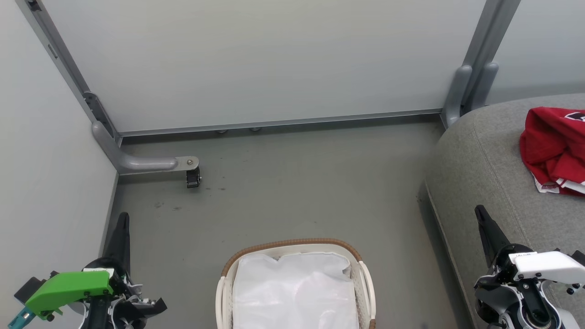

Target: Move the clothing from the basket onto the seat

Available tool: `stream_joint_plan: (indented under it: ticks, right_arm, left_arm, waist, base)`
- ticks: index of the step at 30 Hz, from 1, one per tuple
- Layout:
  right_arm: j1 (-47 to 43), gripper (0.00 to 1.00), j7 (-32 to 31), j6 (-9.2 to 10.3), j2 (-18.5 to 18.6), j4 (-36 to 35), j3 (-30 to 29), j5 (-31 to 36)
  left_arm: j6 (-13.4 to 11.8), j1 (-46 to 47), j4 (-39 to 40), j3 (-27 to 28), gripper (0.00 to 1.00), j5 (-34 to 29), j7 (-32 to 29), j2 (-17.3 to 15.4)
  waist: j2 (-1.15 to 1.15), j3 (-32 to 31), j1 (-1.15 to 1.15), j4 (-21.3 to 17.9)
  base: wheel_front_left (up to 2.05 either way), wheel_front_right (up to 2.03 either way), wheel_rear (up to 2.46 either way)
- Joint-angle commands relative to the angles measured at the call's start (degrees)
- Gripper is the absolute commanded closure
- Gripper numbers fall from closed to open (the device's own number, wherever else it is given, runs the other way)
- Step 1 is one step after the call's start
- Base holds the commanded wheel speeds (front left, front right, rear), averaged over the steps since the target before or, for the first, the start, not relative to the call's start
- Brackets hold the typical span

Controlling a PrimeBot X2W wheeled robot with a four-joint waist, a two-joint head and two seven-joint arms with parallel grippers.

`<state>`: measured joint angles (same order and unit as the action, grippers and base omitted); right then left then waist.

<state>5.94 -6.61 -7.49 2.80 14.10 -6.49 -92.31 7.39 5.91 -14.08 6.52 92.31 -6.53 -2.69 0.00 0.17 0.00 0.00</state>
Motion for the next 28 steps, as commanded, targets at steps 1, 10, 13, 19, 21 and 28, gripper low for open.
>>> stream_joint_plan:
  ticks: [1, 10, 13, 19, 21, 28]
  right_arm:
    - [0.50, 1.00, -0.10, 0.00, 0.15, -0.23, -0.15, -0.18]
    - [0.50, 1.00, -0.09, 0.00, 0.15, -0.23, -0.15, -0.18]
    - [0.50, 1.00, -0.09, 0.00, 0.15, -0.23, -0.15, -0.18]
    - [0.50, 1.00, -0.09, 0.00, 0.15, -0.23, -0.14, -0.18]
    - [0.50, 1.00, -0.09, 0.00, 0.15, -0.23, -0.14, -0.18]
    - [0.50, 1.00, -0.09, 0.00, 0.15, -0.23, -0.14, -0.19]
  left_arm:
    - [0.23, 0.68, 0.09, 0.14, 1.00, 0.19, -0.21, -0.35]
    - [0.24, 0.68, 0.09, 0.14, 1.00, 0.19, -0.21, -0.35]
    - [0.24, 0.68, 0.09, 0.13, 1.00, 0.19, -0.21, -0.35]
    - [0.24, 0.67, 0.10, 0.13, 1.00, 0.20, -0.21, -0.35]
    - [0.24, 0.67, 0.10, 0.13, 1.00, 0.20, -0.21, -0.35]
    - [0.24, 0.67, 0.10, 0.13, 1.00, 0.20, -0.20, -0.35]
  waist:
    - [0.00, 0.00, 0.00, 0.00]
    - [0.00, 0.00, 0.00, 0.00]
    - [0.00, 0.00, 0.00, 0.00]
    - [0.00, 0.00, 0.00, 0.00]
    - [0.00, 0.00, 0.00, 0.00]
    - [0.00, 0.00, 0.00, 0.00]
  base:
    - [0.00, 0.00, 0.00]
    - [0.00, 0.00, 0.00]
    - [0.00, 0.00, 0.00]
    - [0.00, 0.00, 0.00]
    - [0.00, 0.00, 0.00]
    - [0.00, 0.00, 0.00]
